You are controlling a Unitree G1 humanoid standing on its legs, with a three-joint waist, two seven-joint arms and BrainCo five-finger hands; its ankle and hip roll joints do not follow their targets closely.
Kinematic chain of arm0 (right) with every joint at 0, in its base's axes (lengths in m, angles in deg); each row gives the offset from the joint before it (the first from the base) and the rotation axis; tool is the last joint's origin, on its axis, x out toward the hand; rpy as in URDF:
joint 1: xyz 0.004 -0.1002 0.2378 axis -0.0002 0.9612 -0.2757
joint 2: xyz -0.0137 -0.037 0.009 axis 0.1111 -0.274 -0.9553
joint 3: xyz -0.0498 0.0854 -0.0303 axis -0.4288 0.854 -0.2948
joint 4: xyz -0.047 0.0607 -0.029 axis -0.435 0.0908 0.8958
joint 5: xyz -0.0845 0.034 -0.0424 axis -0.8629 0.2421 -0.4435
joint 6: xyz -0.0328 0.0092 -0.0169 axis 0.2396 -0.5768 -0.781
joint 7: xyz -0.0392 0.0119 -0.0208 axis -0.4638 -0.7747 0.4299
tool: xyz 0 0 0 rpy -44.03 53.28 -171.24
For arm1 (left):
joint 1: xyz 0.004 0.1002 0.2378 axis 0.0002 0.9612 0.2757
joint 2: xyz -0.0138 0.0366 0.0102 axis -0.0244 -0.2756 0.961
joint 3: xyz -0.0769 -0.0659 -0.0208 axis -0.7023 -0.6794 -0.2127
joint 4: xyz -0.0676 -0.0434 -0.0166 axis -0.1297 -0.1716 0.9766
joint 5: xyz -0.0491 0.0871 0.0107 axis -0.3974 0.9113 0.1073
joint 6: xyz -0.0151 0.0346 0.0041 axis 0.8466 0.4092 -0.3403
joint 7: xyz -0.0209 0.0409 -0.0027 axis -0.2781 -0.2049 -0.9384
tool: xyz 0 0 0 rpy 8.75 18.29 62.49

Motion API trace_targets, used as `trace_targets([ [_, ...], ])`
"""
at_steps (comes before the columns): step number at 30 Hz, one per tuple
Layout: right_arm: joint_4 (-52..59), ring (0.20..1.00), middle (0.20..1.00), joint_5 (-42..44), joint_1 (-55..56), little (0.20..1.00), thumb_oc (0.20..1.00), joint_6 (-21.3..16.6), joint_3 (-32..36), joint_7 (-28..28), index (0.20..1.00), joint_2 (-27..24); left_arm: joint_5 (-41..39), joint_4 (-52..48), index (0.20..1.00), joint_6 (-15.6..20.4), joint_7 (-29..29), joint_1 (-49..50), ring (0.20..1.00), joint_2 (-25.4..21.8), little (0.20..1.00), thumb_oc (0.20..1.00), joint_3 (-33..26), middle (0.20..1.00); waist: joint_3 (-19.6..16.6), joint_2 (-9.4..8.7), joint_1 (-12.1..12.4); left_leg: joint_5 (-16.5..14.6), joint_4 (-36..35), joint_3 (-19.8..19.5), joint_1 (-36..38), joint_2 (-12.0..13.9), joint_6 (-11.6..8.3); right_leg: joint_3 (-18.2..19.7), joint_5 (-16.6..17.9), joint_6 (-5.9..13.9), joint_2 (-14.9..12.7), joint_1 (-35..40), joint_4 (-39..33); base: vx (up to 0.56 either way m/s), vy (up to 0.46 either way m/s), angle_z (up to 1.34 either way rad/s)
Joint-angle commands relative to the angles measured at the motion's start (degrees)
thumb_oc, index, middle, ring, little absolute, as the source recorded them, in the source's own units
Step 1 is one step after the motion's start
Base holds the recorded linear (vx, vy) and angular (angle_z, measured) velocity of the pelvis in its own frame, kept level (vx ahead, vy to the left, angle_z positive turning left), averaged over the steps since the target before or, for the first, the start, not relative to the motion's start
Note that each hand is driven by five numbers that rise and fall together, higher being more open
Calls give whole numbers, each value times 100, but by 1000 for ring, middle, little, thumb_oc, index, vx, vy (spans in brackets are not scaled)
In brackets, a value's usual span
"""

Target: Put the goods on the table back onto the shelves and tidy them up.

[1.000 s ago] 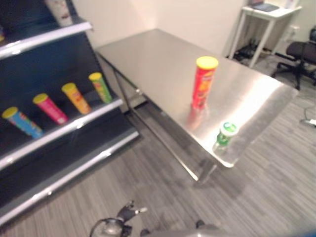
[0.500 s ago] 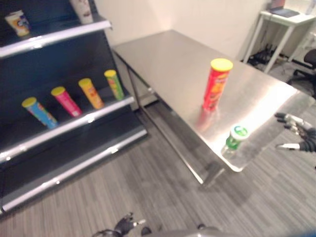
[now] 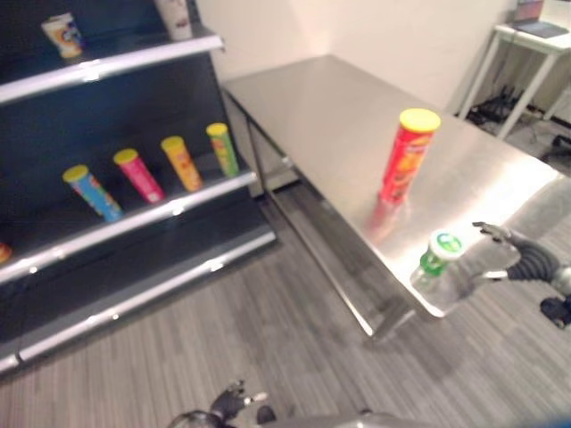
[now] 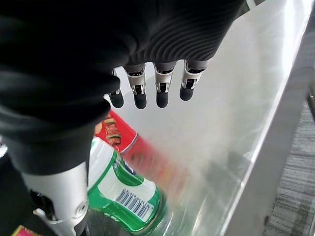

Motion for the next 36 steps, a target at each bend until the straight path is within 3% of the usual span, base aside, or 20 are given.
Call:
trace_targets([
  [1,-133,1000,1000,-32,-645,1000,1000,-301,90,-319,1000,87,260,159,1000,96,-63,-525,1000,-66,1000,1000,-9,1000,104,-59,364,-304,53,318,616,379,-527,-373,155,80,136,-235,128,10,-18,15],
  [11,-224,1000,1000,32,-857,1000,1000,-371,66,-578,1000,503,245,157,1000,112,-113,-501,1000,-69,1000,1000,-18,1000,75,-70,472,-321,53,235,616,376,-528,-474,132,56,137,-157,103,7,-5,5],
  [19,-183,1000,1000,254,-960,1000,1000,-371,-89,-470,1000,661,232,115,1000,124,-124,-482,1000,-102,1000,1000,-40,1000,59,-70,557,-311,53,193,597,379,-541,-533,122,42,144,-132,92,0,-3,4],
  [20,-195,686,686,237,-972,686,686,-359,-129,-446,686,652,246,120,1000,122,-122,-478,1000,-109,1000,1000,-51,1000,54,-68,567,-312,53,187,600,382,-544,-545,121,41,144,-127,91,0,0,0],
  [21,-183,269,269,233,-968,269,269,-343,-144,-401,269,635,253,123,1000,126,-126,-467,1000,-117,1000,1000,-59,1000,52,-68,568,-310,53,181,600,384,-547,-552,118,38,144,-116,88,0,0,0],
  [22,-200,200,200,217,-1005,200,200,-341,-217,-393,200,606,251,119,1000,124,-126,-470,1000,-115,1000,1000,-51,1000,54,-66,577,-307,53,177,604,383,-547,-555,121,37,144,-112,92,0,0,0],
  [36,29,200,200,168,-969,200,200,-323,-234,-190,200,193,287,71,1000,115,-101,-456,1000,-154,1000,1000,-78,1000,46,-77,569,-253,53,159,609,459,-615,-630,67,0,194,-64,99,-6,-12,2],
])
